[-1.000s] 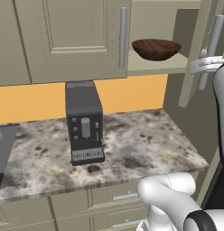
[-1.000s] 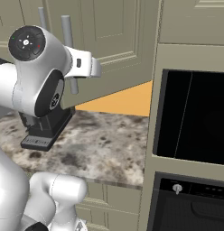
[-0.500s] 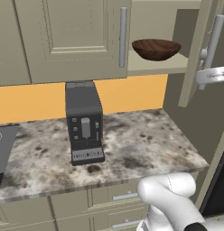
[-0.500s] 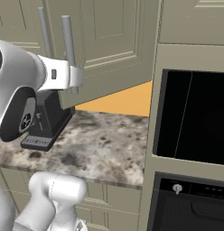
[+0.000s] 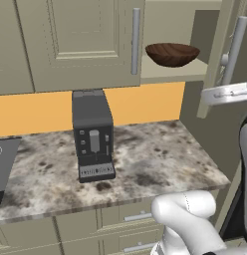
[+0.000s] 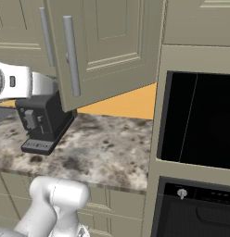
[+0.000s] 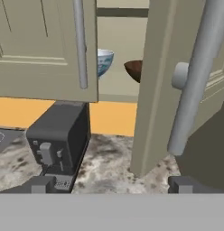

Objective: Move the bowls from the cabinet to the plates on the dining table.

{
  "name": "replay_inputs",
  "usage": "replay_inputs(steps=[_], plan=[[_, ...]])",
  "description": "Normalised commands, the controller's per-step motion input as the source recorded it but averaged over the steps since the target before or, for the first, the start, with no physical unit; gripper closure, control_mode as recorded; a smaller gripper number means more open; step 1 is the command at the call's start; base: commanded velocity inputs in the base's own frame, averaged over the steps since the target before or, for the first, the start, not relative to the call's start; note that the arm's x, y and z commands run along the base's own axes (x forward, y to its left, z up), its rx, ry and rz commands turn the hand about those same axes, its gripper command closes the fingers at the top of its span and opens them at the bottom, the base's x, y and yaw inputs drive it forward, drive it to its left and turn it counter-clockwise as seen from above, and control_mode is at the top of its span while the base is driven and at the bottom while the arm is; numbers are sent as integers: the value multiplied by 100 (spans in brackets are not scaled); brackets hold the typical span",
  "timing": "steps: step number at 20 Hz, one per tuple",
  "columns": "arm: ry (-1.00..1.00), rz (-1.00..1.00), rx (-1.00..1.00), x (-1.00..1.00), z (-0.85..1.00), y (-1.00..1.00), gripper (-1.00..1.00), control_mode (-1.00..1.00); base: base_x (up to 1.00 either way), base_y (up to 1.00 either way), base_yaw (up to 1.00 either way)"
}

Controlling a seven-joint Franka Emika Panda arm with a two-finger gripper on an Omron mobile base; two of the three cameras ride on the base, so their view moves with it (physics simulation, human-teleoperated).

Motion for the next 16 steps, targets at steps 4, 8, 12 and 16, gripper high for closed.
replay_inputs(steps=[4,8,12,16], plan=[[16,0,-8,0,22,57,-100,-100,0,0,0],[5,-1,-24,0,11,53,-100,-100,0,0,0],[0,0,-32,12,-10,30,-100,-100,0,0,0],[0,0,-25,18,-38,3,-100,-100,0,0,0]])
